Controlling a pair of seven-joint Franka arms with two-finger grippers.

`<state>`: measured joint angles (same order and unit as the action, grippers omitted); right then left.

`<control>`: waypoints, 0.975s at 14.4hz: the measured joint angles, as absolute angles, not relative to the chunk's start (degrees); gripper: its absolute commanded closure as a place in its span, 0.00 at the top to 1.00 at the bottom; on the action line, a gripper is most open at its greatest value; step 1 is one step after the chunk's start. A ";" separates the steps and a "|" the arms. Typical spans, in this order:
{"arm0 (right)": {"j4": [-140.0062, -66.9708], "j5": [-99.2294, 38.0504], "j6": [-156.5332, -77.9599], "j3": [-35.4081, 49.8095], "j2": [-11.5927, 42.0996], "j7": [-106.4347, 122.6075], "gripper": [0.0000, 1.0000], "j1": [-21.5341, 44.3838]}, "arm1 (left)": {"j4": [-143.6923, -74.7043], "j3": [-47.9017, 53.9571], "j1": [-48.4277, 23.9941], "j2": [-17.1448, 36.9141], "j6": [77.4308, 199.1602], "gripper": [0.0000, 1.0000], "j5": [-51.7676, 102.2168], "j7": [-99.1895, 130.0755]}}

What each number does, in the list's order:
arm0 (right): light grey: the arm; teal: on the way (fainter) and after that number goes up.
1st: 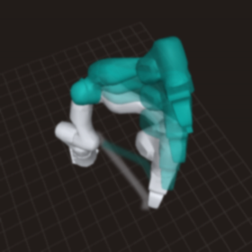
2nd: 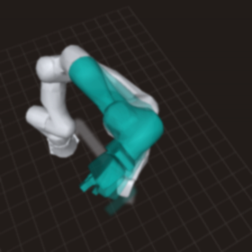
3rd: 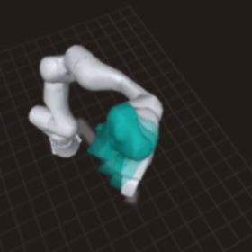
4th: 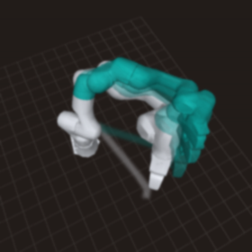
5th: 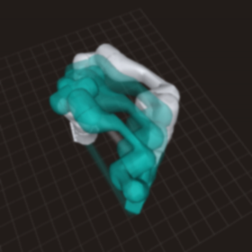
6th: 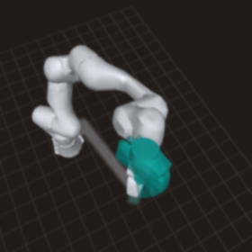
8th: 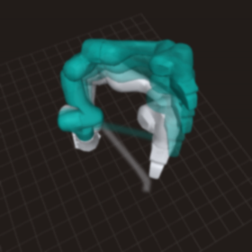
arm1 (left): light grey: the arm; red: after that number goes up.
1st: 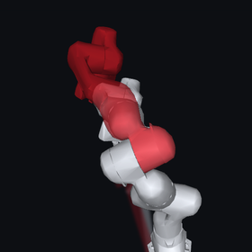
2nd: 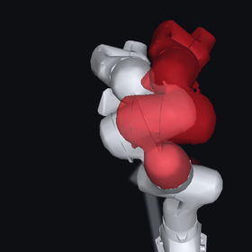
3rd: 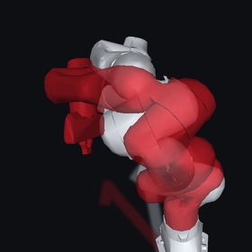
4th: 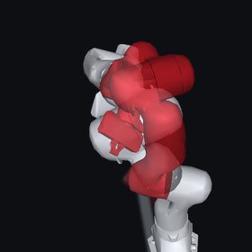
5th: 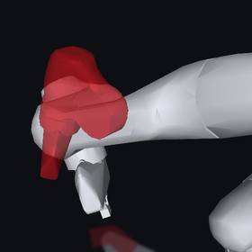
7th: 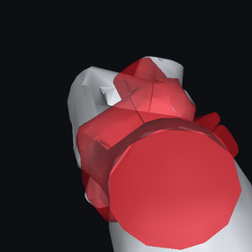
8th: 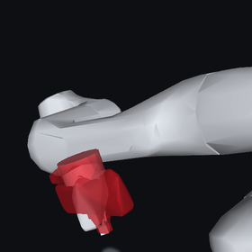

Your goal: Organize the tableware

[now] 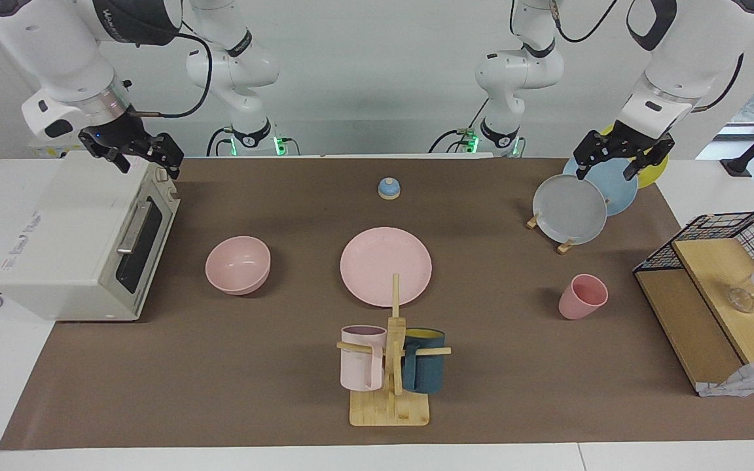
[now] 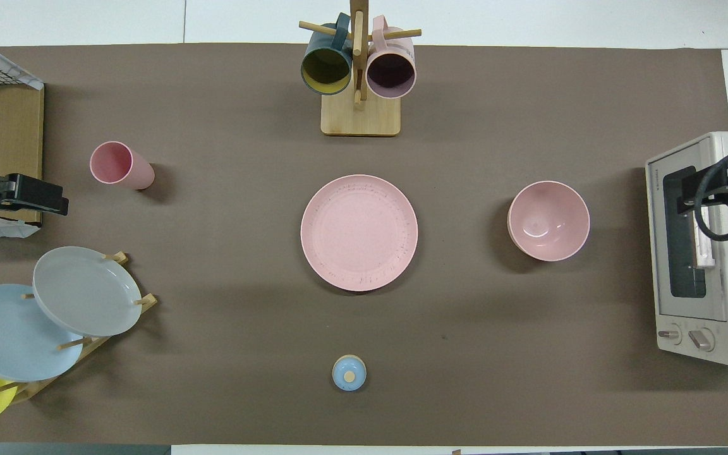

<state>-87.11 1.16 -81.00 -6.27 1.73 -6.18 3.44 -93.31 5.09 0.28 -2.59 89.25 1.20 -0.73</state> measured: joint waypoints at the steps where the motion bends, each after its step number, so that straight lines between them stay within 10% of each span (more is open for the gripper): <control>1: -87.11 1.16 -80.99 -6.26 1.72 -6.18 1.00 3.44 | -93.31 5.09 0.28 -2.59 89.25 1.00 1.20 -0.73; 10: -87.51 1.26 -84.85 0.31 4.07 -5.94 1.00 3.59 | -93.31 5.09 0.28 -2.59 89.25 1.00 1.20 -0.73; 14: -94.07 1.24 -99.98 4.22 11.04 -6.84 1.00 3.39 | -93.31 5.09 0.28 -2.59 89.25 1.00 1.20 -0.73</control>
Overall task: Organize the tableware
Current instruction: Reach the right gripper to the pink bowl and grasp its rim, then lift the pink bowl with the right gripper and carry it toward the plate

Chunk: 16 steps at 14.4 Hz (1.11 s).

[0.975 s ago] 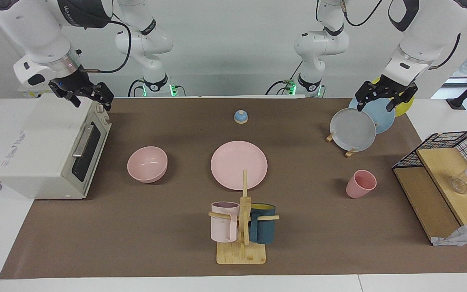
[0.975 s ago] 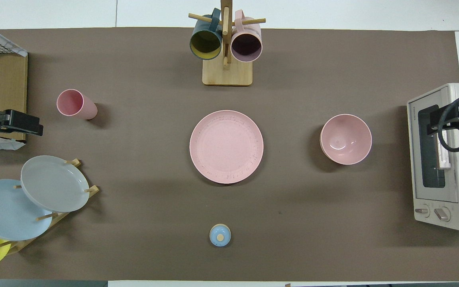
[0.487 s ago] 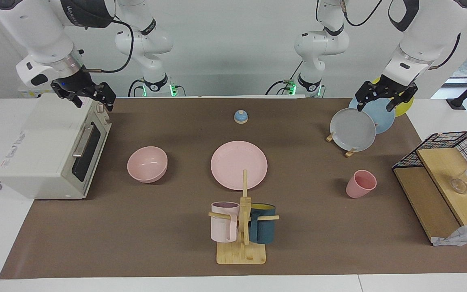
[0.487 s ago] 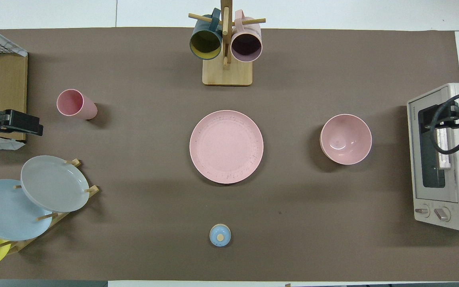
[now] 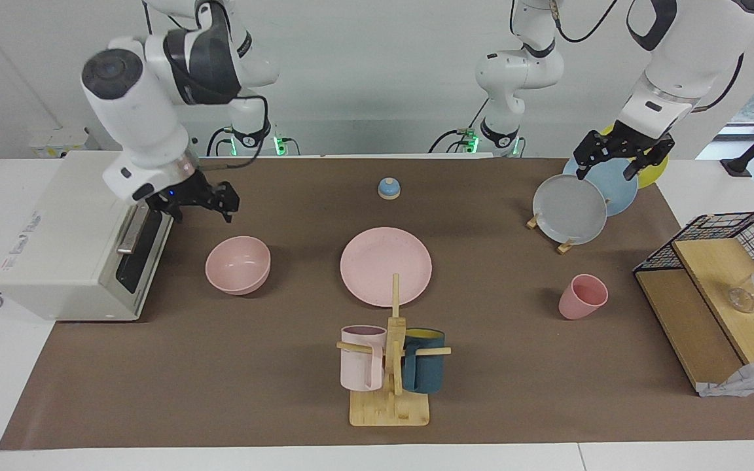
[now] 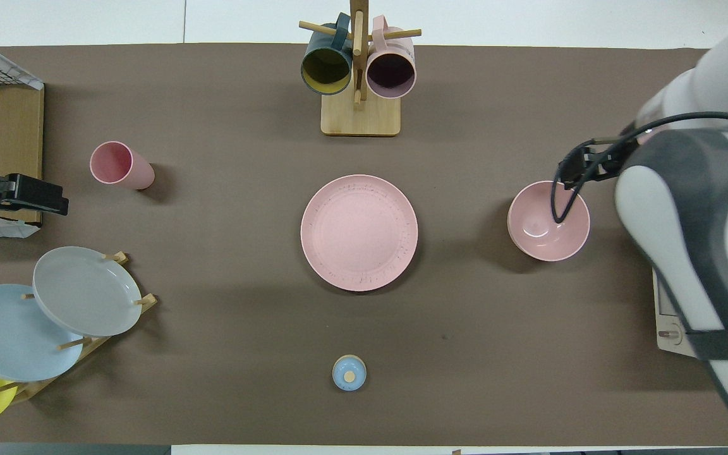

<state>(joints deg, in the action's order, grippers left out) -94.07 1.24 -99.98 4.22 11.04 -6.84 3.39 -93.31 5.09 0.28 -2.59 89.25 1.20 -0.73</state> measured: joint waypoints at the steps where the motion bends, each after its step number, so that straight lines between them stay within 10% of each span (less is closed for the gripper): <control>1: -96.97 1.27 -104.66 5.87 12.10 -8.59 1.00 3.42 | -93.31 5.09 0.28 -2.59 89.25 1.00 1.20 -0.73; 10: -111.11 1.38 -121.74 10.26 13.77 -13.58 1.00 4.10 | -93.32 5.35 0.22 -2.59 89.23 1.00 1.20 -0.74; 16: -119.04 1.68 -126.28 10.35 11.01 -11.33 0.00 4.33 | -93.33 5.38 0.22 -2.59 89.21 1.00 1.20 -0.73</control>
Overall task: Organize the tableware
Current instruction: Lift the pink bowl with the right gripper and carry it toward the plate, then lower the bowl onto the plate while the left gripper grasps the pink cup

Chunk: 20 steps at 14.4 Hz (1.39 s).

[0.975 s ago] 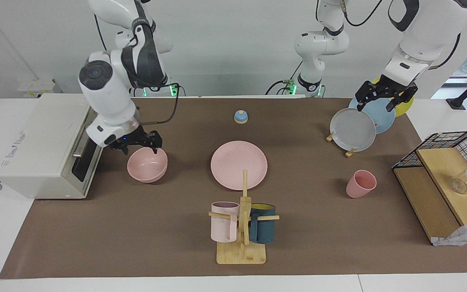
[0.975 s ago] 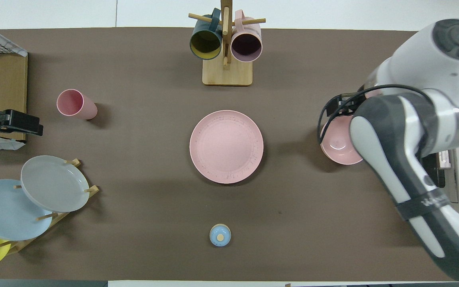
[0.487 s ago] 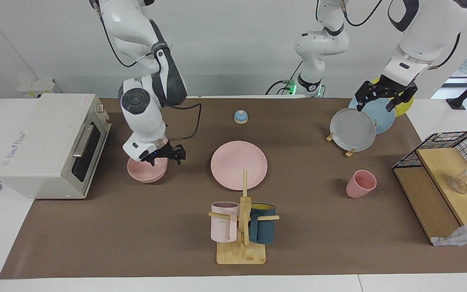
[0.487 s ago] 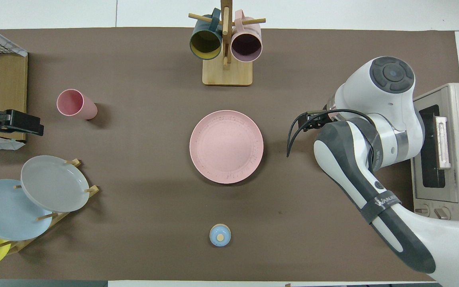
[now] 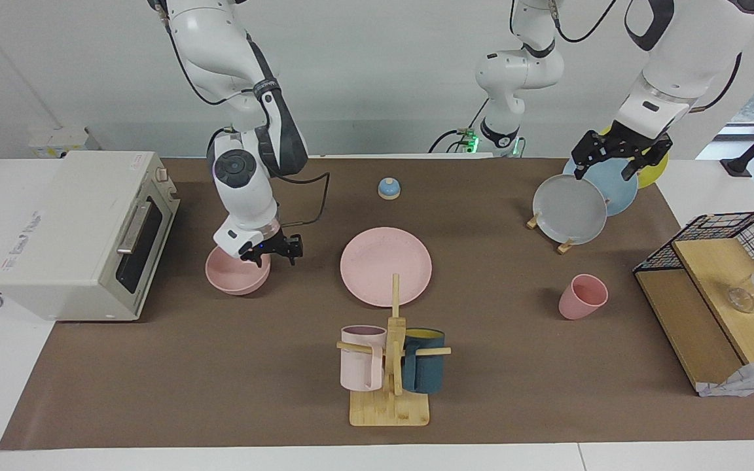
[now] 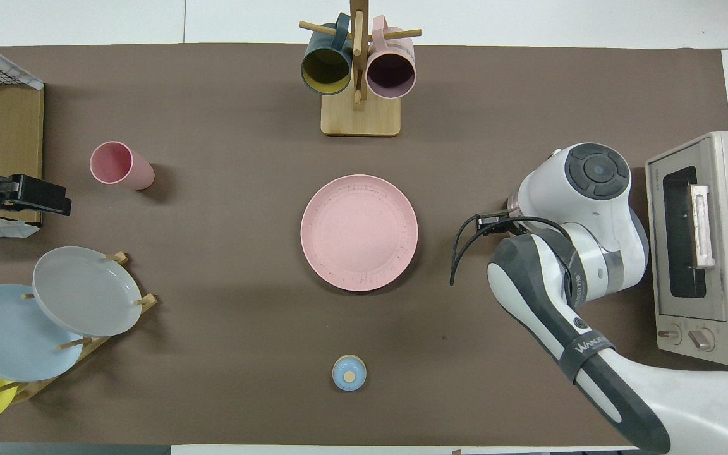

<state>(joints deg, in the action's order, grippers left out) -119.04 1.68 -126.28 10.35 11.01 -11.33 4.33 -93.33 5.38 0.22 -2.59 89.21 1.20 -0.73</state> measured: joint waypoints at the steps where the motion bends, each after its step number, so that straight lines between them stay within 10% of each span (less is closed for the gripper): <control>1: -119.67 2.16 -126.36 10.35 10.65 -10.77 0.00 4.33 | -93.33 5.38 0.22 -2.59 89.21 1.00 1.20 -0.73; 9: -117.92 6.88 -122.70 10.46 9.52 -9.95 0.00 7.26 | -93.33 5.36 0.22 -2.59 89.34 1.00 1.20 -0.73; 15: -97.84 5.73 -106.86 11.40 13.72 -20.55 0.00 17.28 | -93.33 5.25 0.23 -2.59 90.35 1.00 1.20 -0.73; 20: -78.79 6.25 -101.87 11.97 28.68 -40.34 0.00 31.56 | -93.34 4.95 0.34 -2.37 92.63 1.00 1.20 -0.68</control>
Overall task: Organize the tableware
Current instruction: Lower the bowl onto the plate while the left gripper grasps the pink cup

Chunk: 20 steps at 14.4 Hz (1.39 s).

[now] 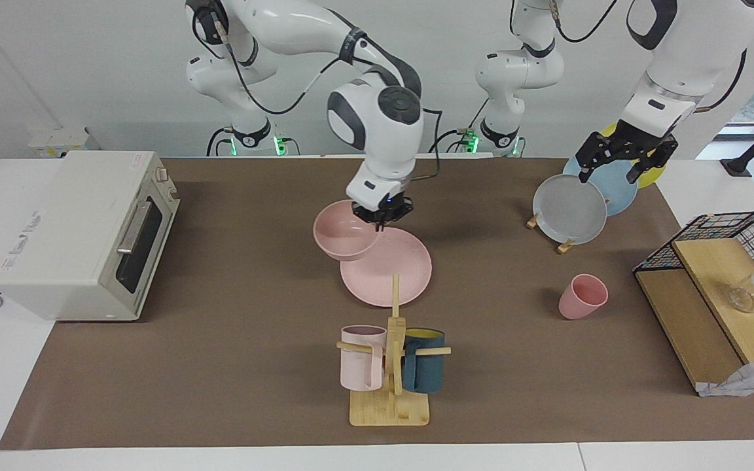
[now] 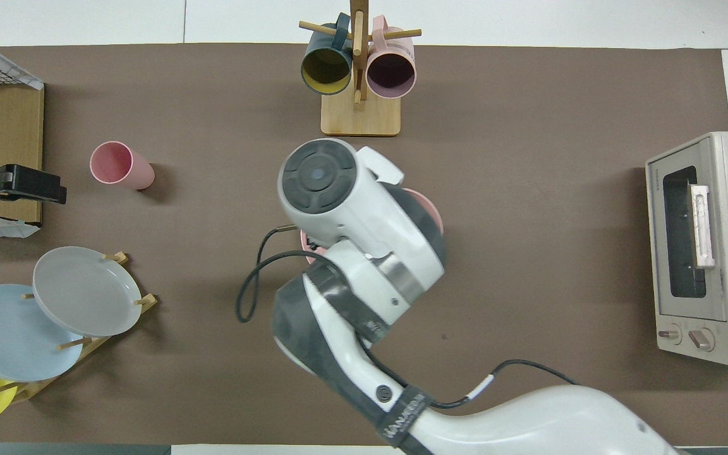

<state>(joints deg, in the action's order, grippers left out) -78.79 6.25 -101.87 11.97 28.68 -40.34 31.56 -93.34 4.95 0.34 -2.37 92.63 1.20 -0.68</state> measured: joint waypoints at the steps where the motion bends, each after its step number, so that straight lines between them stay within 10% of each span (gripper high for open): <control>1: -76.40 7.09 -102.38 11.97 31.36 -43.23 0.00 33.94 | -93.38 4.86 0.37 -1.88 93.29 1.00 1.20 -0.64; 10: -75.59 11.72 -106.29 11.49 35.37 -46.70 0.00 35.64 | -93.32 4.63 0.41 19.42 113.99 1.00 1.27 2.11; 16: -79.22 11.85 -111.77 11.56 35.38 -46.63 0.00 34.96 | -93.78 5.19 0.02 21.85 116.05 0.99 1.27 4.25; 17: -79.23 11.86 -111.79 11.56 35.37 -46.63 0.12 34.94 | -94.36 5.19 -0.14 21.86 116.12 0.93 1.27 4.87; 18: -79.24 11.86 -111.89 11.56 35.37 -46.63 0.81 34.91 | -94.97 5.19 -0.31 21.86 116.27 0.84 1.27 5.26; 20: -79.36 11.86 -112.46 11.49 35.37 -46.64 1.00 34.75 | -96.11 5.19 -0.58 21.88 117.05 0.34 1.25 5.60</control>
<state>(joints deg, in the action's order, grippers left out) -79.36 11.86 -112.46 11.49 35.37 -46.64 34.75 -96.11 5.19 -0.58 21.88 117.05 1.25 5.60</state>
